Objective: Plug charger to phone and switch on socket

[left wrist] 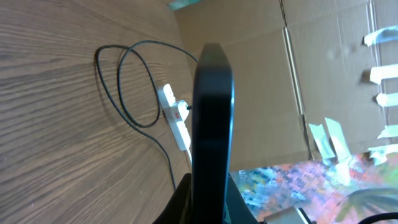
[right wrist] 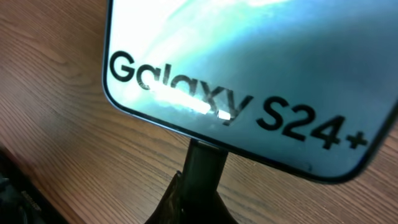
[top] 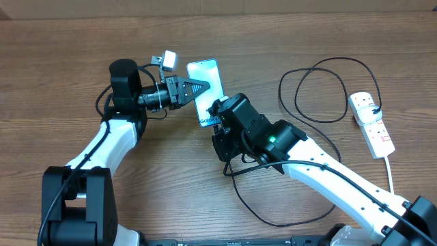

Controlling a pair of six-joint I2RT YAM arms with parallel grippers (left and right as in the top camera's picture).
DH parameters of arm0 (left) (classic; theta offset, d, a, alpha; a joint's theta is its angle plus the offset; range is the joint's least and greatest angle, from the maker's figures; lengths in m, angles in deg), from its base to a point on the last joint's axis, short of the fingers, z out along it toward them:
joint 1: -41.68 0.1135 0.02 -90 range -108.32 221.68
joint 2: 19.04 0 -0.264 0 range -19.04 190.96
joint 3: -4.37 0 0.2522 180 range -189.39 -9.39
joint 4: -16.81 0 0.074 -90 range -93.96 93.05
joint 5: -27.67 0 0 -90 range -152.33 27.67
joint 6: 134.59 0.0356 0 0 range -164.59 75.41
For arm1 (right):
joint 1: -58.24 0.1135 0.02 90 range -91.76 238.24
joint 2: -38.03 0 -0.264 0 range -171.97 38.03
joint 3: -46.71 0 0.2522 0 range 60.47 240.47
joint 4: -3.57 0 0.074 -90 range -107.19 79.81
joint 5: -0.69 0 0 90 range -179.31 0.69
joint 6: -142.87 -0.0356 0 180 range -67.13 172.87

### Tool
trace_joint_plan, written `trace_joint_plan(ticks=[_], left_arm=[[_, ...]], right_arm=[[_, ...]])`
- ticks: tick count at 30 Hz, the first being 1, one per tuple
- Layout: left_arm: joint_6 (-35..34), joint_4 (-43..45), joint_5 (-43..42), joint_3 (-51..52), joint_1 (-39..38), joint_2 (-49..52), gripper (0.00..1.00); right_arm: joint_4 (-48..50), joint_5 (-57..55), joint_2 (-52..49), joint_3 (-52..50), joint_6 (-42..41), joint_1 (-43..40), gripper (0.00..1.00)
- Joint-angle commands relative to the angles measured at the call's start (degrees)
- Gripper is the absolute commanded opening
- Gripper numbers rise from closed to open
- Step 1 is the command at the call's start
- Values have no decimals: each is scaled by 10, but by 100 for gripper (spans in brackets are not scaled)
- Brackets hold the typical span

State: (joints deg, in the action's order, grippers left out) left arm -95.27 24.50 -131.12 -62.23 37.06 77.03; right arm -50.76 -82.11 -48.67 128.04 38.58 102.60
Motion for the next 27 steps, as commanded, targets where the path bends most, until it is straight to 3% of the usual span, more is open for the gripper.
trace_joint_plan(ticks=[1, 7, 13, 27], left_arm=[[38, -7, -78, 3, -53, -2, 4], [66, -49, -80, 3, -63, -2, 4], [152, -148, -83, 3, -62, -2, 5], [160, -152, -70, 3, -58, -2, 4]], right_arm=[[50, -25, 4, 23, 5, -5, 4], [52, -33, 4, 43, 6, -5, 4], [43, -41, 4, 45, -9, -14, 4], [41, -42, 7, 46, -12, -17, 4]])
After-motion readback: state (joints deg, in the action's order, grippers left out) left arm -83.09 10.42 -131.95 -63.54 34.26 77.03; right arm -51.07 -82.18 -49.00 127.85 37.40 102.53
